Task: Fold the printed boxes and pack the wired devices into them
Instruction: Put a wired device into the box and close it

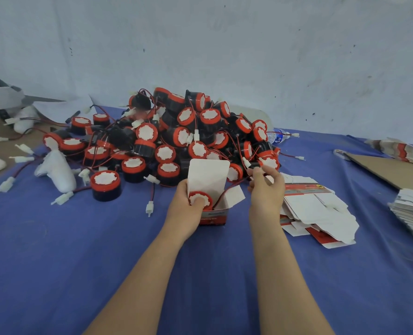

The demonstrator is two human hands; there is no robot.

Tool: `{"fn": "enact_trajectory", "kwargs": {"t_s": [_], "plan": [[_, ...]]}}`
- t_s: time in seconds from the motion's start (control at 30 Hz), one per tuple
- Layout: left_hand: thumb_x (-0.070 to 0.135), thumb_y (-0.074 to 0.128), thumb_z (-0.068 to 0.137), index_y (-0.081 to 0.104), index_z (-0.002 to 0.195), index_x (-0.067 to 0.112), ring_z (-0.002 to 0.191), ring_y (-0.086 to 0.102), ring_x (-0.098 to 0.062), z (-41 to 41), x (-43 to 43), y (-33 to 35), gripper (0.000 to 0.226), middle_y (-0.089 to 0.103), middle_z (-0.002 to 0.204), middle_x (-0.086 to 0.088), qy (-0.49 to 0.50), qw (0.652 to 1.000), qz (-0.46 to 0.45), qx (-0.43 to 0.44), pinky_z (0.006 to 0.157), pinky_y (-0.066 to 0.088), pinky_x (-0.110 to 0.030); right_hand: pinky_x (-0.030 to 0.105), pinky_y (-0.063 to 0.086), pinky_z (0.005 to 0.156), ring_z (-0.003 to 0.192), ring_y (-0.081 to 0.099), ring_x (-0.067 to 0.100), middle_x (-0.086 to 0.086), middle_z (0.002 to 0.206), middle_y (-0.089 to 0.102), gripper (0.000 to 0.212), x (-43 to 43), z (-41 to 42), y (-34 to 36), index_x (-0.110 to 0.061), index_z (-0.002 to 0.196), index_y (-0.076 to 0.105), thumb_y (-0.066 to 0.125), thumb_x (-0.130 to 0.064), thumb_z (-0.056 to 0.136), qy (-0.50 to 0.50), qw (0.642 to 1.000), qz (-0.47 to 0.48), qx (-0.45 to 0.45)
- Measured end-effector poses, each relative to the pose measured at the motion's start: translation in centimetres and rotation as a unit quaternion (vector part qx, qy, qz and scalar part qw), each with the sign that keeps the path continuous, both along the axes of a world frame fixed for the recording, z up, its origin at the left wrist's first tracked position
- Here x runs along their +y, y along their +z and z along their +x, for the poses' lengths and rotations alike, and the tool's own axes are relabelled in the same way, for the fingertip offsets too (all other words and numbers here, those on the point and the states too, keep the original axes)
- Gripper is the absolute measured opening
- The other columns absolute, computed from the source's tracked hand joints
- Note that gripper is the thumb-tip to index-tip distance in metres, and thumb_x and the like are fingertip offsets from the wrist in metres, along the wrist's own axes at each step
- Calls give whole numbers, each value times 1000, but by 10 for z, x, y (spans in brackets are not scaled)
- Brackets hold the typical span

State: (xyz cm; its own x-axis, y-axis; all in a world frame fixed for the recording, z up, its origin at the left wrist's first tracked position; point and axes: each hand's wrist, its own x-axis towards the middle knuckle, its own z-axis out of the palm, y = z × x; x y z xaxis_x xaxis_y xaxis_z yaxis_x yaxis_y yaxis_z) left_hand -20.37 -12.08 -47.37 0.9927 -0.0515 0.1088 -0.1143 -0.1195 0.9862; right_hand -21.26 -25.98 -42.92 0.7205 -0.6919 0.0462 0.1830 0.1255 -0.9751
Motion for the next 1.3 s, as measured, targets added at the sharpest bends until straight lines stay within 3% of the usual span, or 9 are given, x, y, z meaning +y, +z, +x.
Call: {"fn": "enact_trajectory", "kwargs": {"t_s": [0.13,0.3,0.47,0.6,0.83,1.03,1.13,1.3], "plan": [[12,48,95,43,133,26,104,53,-10,-3,-3,1,40,55,118,9,-9,999,29,-22,68,41,-12,18,49,62,56,56,1,-7,65,68,21,9,-5,10,-29,95,43,57,-15,95,48,995,-33,-85],[9,47,95,37,137,25,104,50,-7,-5,-3,2,46,52,121,10,29,998,34,-45,65,40,-9,19,53,60,57,59,6,-3,72,72,7,14,-21,18,-20,102,54,54,-15,97,175,964,-182,-79],[11,47,97,35,138,20,98,50,-10,-4,-4,-1,43,51,116,7,59,996,35,-50,60,39,-10,32,58,70,66,67,10,-8,78,61,19,15,-23,13,-30,87,53,60,-14,93,164,930,-330,-1],[13,47,97,42,132,20,95,51,-8,-4,-4,-1,35,52,110,8,70,996,41,-48,56,40,-9,37,52,68,78,64,24,-3,76,59,13,20,-20,0,-18,89,48,60,-13,91,127,915,-377,66],[14,49,97,42,131,18,96,52,-9,-5,-4,-1,35,53,113,7,78,994,49,-53,55,43,-9,39,49,67,82,54,22,1,82,58,10,23,-18,-4,-15,90,49,59,-17,89,33,853,-509,110],[26,59,93,40,110,26,83,54,-3,-5,-4,-1,26,52,100,12,84,993,51,-62,56,39,-9,27,44,70,90,53,16,-4,95,59,9,24,-14,-7,-16,100,60,57,-12,92,72,845,-526,68],[19,58,92,40,109,26,94,54,-10,-3,-4,-2,26,54,105,7,81,994,47,-51,60,39,-11,25,44,71,90,54,15,-5,97,58,17,20,-15,-6,-14,107,62,52,-8,95,40,875,-482,4],[17,57,92,41,113,24,96,52,-11,-4,-5,-1,27,53,109,6,85,994,55,-49,59,38,-11,20,43,69,86,56,11,-4,101,57,31,28,-15,-6,-14,128,48,44,-7,98,23,914,-403,-35]]}}
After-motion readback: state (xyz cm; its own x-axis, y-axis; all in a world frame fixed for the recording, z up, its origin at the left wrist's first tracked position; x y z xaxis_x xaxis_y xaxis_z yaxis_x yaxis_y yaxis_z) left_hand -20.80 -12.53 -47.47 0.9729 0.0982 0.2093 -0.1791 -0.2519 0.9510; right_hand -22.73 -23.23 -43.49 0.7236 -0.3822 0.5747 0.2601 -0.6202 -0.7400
